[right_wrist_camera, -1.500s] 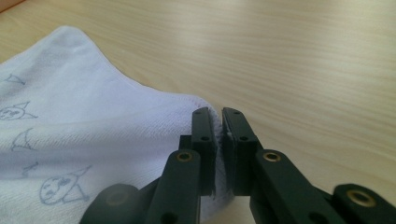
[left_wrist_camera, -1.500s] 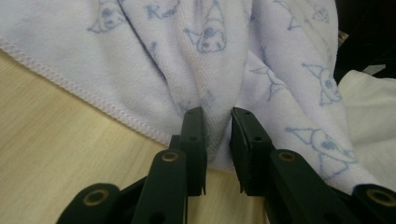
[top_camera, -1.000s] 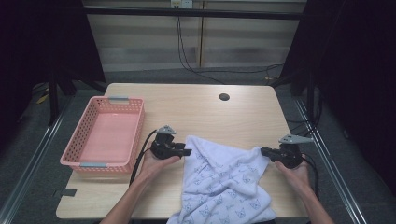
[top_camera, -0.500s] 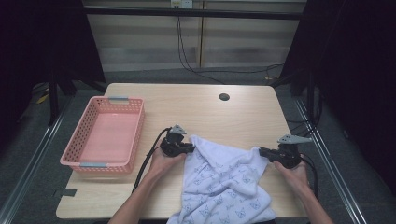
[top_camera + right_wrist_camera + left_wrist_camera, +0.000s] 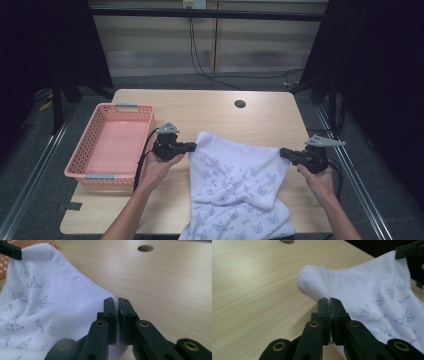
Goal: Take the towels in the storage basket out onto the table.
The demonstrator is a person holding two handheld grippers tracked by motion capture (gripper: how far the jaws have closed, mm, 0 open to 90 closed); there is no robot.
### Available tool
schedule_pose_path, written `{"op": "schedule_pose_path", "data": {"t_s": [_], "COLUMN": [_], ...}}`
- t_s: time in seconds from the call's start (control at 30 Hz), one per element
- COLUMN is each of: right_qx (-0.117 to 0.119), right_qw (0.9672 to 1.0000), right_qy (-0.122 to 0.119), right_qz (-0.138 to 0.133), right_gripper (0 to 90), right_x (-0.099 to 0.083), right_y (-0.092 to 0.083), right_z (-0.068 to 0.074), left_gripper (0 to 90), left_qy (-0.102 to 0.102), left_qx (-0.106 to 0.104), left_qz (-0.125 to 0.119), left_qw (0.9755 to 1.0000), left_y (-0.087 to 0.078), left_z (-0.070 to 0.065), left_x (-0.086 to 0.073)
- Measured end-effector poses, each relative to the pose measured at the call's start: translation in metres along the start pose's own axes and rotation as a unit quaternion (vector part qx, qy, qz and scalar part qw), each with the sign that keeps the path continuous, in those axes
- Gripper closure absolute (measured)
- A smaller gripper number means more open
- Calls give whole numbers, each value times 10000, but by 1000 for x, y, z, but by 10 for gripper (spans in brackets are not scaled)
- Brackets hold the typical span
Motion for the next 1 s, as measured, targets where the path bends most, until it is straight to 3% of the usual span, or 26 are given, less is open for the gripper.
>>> {"op": "schedule_pose_path", "data": {"t_s": [0.1, 0.13, 0.23, 0.33, 0.37, 0.47, 0.53, 0.73, 0.87, 0.9, 0.93, 0.97, 1.0], "right_qx": [-47, -52, -63, -107, -107, -149, -157, -214, -369, -369, -486, -486, -525], "right_qw": [9998, 9993, 9986, 9966, 9966, 9947, 9943, 9934, 9954, 9954, 9965, 9965, 9970], "right_qy": [-38, -89, -174, -309, -309, -479, -534, -662, -594, -594, -466, -466, -434], "right_qz": [-208, -360, -500, -762, -762, -892, -912, -910, -653, -653, -506, -506, -358], "right_gripper": [858, 859, 859, 859, 859, 859, 859, 859, 855, 855, 805, 805, 731], "right_x": [20, 35, 52, 85, 85, 115, 123, 166, 187, 187, 185, 185, 179], "right_y": [-7, -13, -18, -27, -27, -28, -26, -3, 34, 34, 52, 52, 61], "right_z": [-3, -3, -1, 1, 1, 3, 4, -2, -26, -26, -37, -37, -42], "left_gripper": [876, 876, 877, 877, 877, 878, 878, 878, 875, 875, 815, 815, 701], "left_qy": [18, 24, 94, 172, 172, 231, 262, 157, -7, -44, -117, -236, -349], "left_qx": [36, 60, 133, 276, 276, 398, 482, 773, 977, 1029, 1050, 1143, 1159], "left_qz": [-261, -430, -537, -829, -829, -955, -962, -879, -801, -755, -688, -577, -416], "left_qw": [9997, 9991, 9984, 9960, 9960, 9944, 9939, 9930, 9920, 9918, 9920, 9915, 9918], "left_y": [-14, -24, -35, -59, -59, -72, -75, -73, -60, -54, -47, -40, -33], "left_z": [0, 1, 3, 10, 10, 17, 22, 50, 71, 77, 82, 88, 92], "left_x": [16, 28, 40, 66, 66, 81, 88, 101, 107, 106, 103, 98, 90]}}
Point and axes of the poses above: each handheld gripper's, and its own axes: y roughly forward along the jaws, x roughly out of its top, z roughly to its left, the point moved 9 cm from there along y, roughly forward along the jaws, and after that the axes turned 2 degrees about -y, right-handed, at the moved point
